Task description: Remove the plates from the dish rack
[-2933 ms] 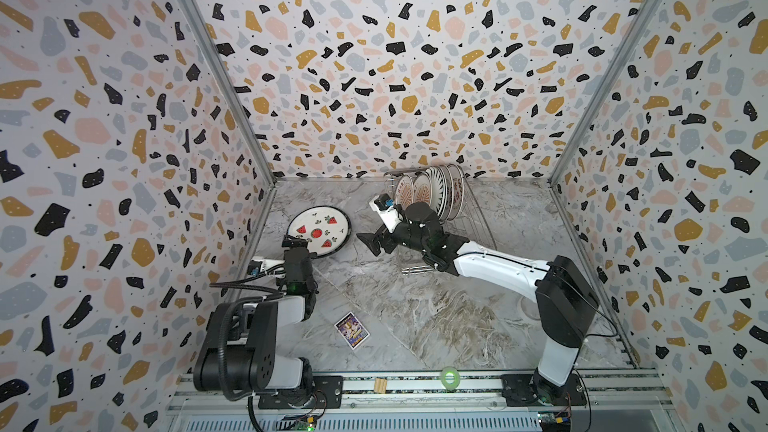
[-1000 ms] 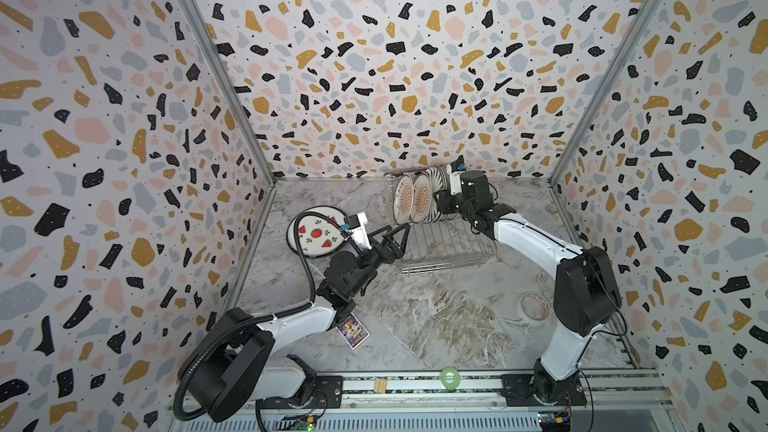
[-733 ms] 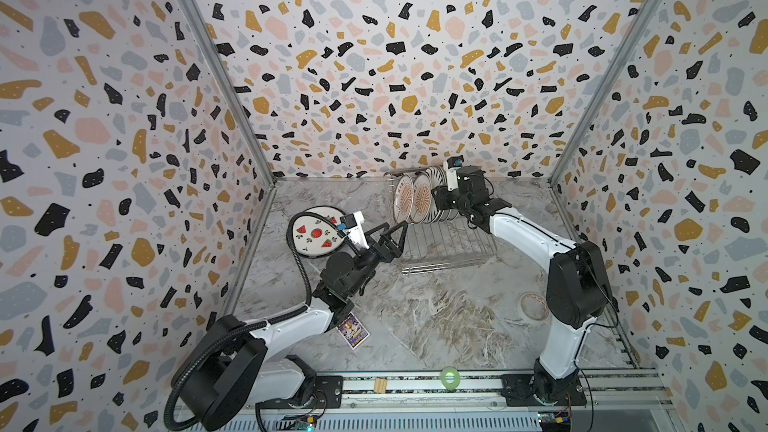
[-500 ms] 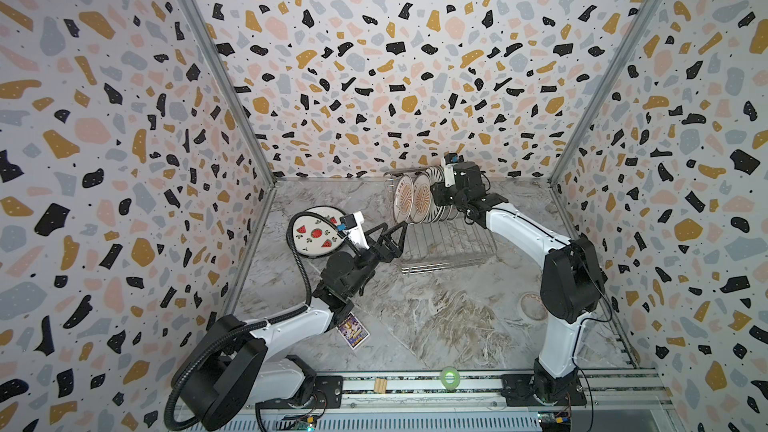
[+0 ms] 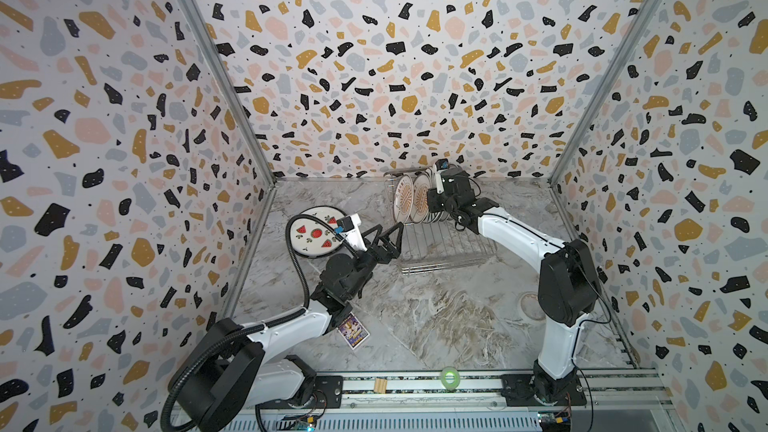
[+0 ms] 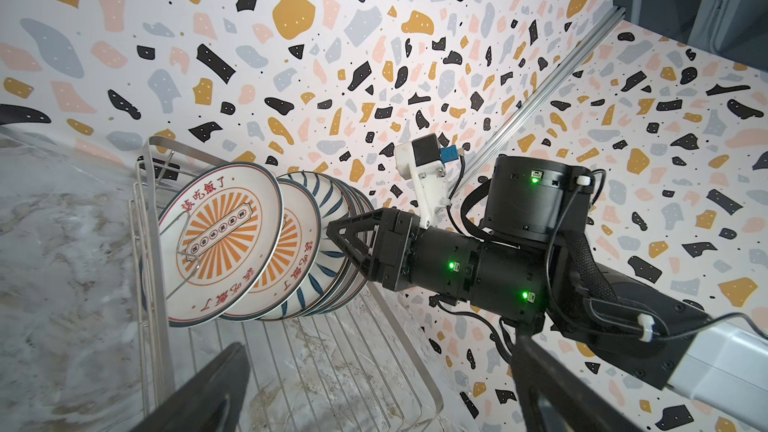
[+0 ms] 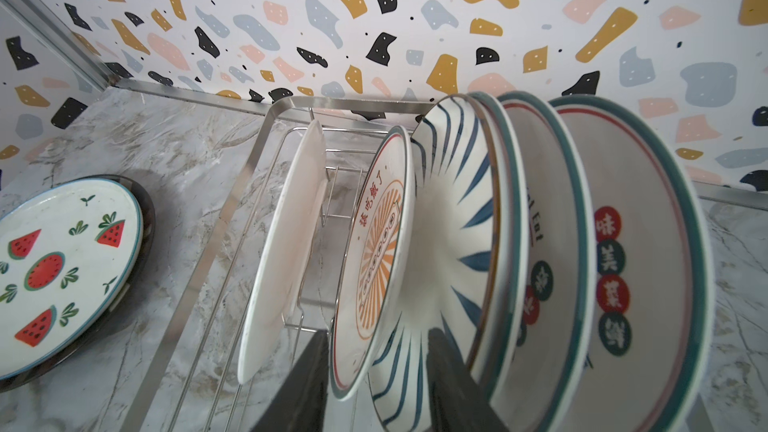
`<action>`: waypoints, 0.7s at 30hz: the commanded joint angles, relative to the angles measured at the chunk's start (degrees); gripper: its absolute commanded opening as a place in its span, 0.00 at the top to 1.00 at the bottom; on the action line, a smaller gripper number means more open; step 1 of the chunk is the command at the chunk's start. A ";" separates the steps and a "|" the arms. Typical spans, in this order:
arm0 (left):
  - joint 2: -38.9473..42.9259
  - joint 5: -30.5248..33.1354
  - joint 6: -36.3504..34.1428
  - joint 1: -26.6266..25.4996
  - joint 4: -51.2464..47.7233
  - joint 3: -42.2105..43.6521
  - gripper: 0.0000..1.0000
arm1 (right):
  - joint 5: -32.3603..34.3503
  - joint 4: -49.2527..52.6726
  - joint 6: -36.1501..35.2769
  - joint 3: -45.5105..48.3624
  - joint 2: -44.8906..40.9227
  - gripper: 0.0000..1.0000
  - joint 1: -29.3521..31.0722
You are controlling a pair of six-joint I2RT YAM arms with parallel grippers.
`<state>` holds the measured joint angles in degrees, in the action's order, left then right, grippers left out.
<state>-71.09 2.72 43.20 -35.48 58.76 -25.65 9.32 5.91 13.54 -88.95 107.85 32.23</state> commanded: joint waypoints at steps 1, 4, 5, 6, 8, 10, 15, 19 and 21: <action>-0.29 1.65 -0.77 -0.20 2.91 1.21 0.00 | 2.80 -0.86 -1.11 0.53 -4.49 0.60 0.22; -0.81 0.63 -0.62 -0.22 3.36 0.89 0.00 | 2.64 -0.42 -1.02 0.29 -4.00 0.60 -0.19; -1.03 -0.08 -0.66 -0.20 3.44 0.59 0.00 | 2.47 -0.18 -0.91 0.12 -3.65 0.60 -0.36; -1.32 -0.42 -0.67 -0.24 3.39 0.36 0.00 | 2.18 -0.11 -0.88 0.09 -3.46 0.60 -0.51; -1.57 0.12 -0.32 -0.22 3.81 0.51 0.00 | 1.93 0.22 -0.63 -0.30 -2.91 0.60 -0.92; -1.76 0.27 -0.35 -0.20 3.99 0.51 0.00 | 2.09 -0.01 -1.14 -0.22 -2.64 0.63 -0.98; -1.87 0.18 -0.41 -0.21 4.17 0.63 0.00 | 2.90 0.64 -1.37 -1.25 -1.37 0.64 -1.29; -2.30 0.27 -0.70 -0.20 4.13 0.47 0.00 | 2.72 1.10 -1.07 -2.11 -0.06 0.65 -1.64; -2.32 0.36 -0.84 -0.21 3.81 0.47 0.00 | 2.59 1.53 -0.98 -2.68 0.47 0.65 -1.81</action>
<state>-73.08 3.27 43.22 -35.48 59.27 -25.10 11.22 6.02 12.56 -88.86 107.96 30.70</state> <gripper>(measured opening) 0.999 0.348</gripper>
